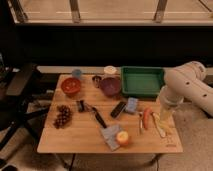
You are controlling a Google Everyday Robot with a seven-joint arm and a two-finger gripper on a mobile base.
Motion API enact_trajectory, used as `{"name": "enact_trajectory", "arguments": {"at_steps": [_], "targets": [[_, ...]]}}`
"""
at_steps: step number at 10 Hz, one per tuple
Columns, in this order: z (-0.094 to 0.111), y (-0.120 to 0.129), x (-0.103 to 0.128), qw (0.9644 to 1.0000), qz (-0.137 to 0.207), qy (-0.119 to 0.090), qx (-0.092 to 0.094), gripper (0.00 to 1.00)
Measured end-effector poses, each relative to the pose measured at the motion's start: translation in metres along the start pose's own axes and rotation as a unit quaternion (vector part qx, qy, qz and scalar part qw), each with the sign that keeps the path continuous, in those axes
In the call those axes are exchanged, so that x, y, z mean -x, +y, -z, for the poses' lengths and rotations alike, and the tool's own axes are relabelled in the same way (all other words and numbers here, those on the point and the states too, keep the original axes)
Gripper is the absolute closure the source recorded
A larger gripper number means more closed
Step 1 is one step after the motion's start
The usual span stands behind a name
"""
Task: Wipe table surface with brush
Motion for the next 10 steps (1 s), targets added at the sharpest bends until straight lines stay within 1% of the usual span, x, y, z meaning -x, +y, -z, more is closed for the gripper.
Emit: {"name": "enact_trajectory", "arguments": {"at_steps": [5,6,7,8,9,10], "targets": [[0.0,0.0,0.0,1.0,0.0,0.0,0.0,0.35],[0.001,0.0,0.0,1.0,0.0,0.0,-0.002,0.35],[0.004,-0.002,0.002,1.0,0.0,-0.002,-0.009,0.35],[0.011,-0.005,0.007,0.9998,-0.003,-0.009,-0.018,0.35],[0.022,-0.008,0.017,0.9994,-0.01,-0.024,-0.022,0.35],[0.032,-0.01,0.033,0.9986,-0.024,-0.045,-0.018,0.35]]}}
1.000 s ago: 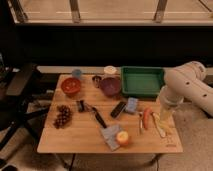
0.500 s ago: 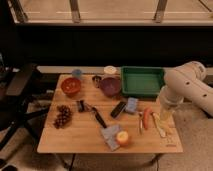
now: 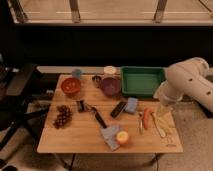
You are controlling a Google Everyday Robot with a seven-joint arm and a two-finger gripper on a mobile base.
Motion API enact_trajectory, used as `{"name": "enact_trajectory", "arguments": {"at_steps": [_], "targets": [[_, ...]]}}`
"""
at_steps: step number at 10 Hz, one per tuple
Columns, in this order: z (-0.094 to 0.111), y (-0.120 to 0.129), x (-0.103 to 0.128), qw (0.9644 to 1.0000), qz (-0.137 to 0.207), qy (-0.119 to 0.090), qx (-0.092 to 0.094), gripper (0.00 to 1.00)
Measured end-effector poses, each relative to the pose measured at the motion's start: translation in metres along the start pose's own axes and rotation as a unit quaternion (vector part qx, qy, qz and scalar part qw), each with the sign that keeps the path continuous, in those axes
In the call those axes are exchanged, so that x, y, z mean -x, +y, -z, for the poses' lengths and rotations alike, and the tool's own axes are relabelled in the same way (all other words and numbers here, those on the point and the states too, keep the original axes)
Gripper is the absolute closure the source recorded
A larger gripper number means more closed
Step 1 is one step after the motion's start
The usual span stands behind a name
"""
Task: Wipe table surface with brush
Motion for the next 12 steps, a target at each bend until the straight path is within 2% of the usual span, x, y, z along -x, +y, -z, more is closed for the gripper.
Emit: {"name": "enact_trajectory", "arguments": {"at_steps": [2,4,6,10,12], "targets": [[0.002,0.0,0.042,0.9983,-0.043,-0.035,0.017,0.35],[-0.006,0.008,0.071,0.993,-0.091,-0.069,0.03,0.35],[-0.008,0.01,0.078,0.9908,-0.104,-0.08,0.034,0.35],[-0.01,0.012,0.079,0.9903,-0.105,-0.084,0.037,0.35],[-0.024,0.022,0.092,0.9886,-0.102,-0.094,0.06,0.35]]}}
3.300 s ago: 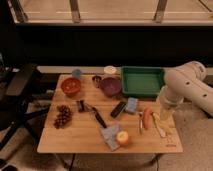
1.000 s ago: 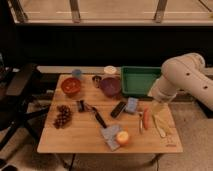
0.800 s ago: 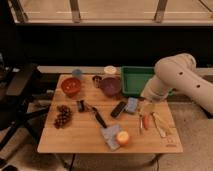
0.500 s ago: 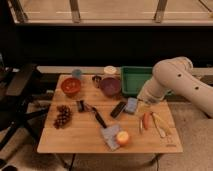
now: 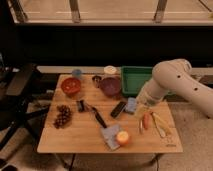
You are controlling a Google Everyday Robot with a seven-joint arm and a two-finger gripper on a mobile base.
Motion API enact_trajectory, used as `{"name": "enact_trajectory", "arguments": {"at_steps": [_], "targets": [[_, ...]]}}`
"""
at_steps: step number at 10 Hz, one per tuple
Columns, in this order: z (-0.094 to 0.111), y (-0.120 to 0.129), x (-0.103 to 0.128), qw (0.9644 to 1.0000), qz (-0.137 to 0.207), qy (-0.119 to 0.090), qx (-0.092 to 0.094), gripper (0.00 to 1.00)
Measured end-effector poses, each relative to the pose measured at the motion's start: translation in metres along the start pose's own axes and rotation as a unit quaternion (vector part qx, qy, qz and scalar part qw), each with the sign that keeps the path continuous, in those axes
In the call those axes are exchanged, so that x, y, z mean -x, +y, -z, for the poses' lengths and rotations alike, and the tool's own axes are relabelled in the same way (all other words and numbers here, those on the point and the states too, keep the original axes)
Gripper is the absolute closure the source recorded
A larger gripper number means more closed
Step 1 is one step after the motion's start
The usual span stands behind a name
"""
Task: Wipe table surface with brush
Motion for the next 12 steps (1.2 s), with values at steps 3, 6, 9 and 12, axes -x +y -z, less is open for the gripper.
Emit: {"name": "enact_trajectory", "arguments": {"at_steps": [3,6,9,12], "targets": [[-0.045,0.02,0.037,0.9992,-0.003,-0.01,0.038,0.35],[-0.078,0.035,0.075,0.9979,-0.006,-0.027,0.059,0.35],[-0.088,0.056,0.11,0.9955,0.005,-0.06,0.073,0.35],[-0.088,0.056,0.109,0.9955,0.004,-0.059,0.073,0.35]]}}
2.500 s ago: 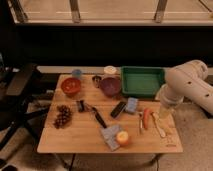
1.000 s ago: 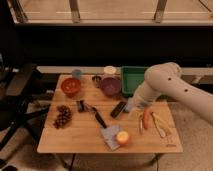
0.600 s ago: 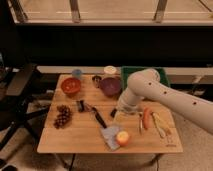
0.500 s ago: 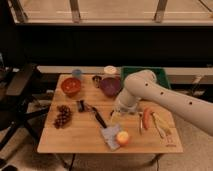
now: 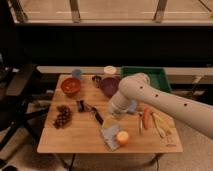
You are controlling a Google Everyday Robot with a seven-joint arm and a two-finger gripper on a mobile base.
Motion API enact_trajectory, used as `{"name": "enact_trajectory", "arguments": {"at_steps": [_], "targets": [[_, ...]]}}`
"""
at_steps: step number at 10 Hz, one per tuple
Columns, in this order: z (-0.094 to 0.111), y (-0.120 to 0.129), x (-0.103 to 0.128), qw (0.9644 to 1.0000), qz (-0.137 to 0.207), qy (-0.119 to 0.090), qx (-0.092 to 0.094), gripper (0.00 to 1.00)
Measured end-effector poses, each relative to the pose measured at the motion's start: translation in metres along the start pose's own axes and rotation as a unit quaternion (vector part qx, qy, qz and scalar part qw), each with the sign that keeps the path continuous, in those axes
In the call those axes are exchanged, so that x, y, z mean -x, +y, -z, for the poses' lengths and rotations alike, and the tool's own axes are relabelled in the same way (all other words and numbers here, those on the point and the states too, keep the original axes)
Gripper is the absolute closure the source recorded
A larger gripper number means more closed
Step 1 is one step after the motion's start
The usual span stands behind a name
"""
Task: Wipe table surface with brush
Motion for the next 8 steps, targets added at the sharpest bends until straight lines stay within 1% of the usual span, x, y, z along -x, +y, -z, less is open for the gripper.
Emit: {"name": "enact_trajectory", "arguments": {"at_steps": [1,2,3,4,6,7,8], "targets": [[0.0,0.0,0.0,1.0,0.0,0.0,0.0,0.35],[-0.003,-0.003,0.001,0.9999,0.002,0.006,-0.011,0.35],[-0.008,-0.007,0.008,0.9998,0.005,0.006,-0.02,0.35],[-0.015,-0.012,0.017,0.9997,0.009,0.003,-0.022,0.35],[-0.032,-0.028,0.046,0.9993,0.022,-0.007,-0.03,0.35],[-0.037,-0.035,0.053,0.9992,0.023,-0.009,-0.032,0.35],[-0.05,-0.045,0.063,0.999,0.025,-0.011,-0.035,0.35]]}}
